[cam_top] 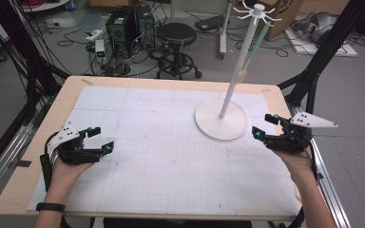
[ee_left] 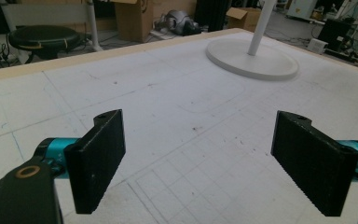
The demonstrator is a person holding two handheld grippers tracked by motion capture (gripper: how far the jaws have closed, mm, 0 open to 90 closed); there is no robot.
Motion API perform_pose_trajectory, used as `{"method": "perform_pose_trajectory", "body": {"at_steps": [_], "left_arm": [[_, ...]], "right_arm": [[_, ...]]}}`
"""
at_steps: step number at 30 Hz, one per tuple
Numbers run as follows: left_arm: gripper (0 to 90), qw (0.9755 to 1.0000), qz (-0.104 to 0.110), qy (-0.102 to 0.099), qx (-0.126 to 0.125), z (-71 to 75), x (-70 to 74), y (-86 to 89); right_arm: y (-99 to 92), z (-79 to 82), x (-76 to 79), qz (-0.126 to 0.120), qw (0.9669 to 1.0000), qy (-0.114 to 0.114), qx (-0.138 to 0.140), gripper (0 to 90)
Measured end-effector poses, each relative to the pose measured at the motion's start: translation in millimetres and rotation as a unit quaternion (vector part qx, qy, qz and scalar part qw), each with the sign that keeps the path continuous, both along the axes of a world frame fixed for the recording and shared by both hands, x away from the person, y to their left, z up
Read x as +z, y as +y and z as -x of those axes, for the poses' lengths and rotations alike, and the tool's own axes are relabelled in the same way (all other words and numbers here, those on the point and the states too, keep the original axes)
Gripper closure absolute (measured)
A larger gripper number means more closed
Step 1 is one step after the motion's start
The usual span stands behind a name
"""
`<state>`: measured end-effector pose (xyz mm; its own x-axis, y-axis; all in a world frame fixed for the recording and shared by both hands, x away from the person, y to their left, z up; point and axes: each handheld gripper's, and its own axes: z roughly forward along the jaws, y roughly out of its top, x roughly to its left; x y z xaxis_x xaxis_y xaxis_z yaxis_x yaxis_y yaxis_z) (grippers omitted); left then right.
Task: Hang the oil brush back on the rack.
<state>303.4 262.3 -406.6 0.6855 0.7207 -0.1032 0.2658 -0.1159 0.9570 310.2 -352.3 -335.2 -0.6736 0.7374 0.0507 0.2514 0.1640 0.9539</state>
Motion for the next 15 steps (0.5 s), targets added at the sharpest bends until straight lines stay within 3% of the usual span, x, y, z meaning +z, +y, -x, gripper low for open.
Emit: {"method": "perform_pose_trajectory", "body": {"at_steps": [1, 6, 10, 15], "left_arm": [[18.2, 1.0, -0.001, 0.001, -0.001, 0.2, 0.0, -0.2], [18.0, 1.0, -0.007, -0.002, -0.002, -0.2, -0.3, -1.2], [18.0, 1.0, -0.009, -0.003, 0.003, 0.1, -0.6, 0.0], [18.0, 0.9999, -0.009, -0.002, 0.006, 1.5, -1.5, 1.0]], "right_arm": [[0.0, 0.0, 0.0, 0.0, 1.0, 0.0, 0.0, 22.6], [-3.7, 15.6, -34.9, 0.004, 0.9999, 0.008, -0.011, 19.3], [-5.6, 19.4, -46.1, -0.003, 0.9998, 0.015, -0.015, 16.3], [-8.2, 25.9, -71.9, -0.002, 0.9993, 0.028, -0.023, 16.1]]}}
